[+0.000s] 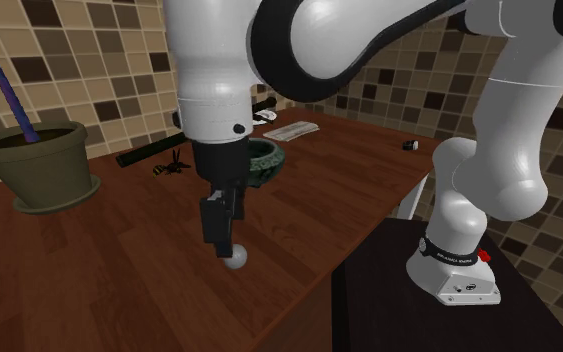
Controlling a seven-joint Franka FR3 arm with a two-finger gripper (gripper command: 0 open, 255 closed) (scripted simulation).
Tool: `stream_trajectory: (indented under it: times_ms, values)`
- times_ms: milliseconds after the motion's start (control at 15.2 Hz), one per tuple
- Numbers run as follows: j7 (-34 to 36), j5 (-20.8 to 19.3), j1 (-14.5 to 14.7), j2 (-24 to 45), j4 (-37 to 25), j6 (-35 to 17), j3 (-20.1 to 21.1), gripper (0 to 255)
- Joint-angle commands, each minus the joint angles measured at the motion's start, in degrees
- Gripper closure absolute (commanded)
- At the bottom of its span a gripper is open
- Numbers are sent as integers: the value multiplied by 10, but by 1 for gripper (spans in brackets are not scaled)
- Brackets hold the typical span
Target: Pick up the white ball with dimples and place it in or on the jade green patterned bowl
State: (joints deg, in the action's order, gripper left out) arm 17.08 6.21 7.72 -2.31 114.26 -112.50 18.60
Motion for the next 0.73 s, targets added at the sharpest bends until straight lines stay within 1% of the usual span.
stream_trajectory:
  times_ms: [0,330,660]
  values:
    - [2,0,1,7,4,-12,2,0]
    - [4,-3,4,20,33,-54,4,0]
    - [4,-3,4,20,33,-54,4,0]
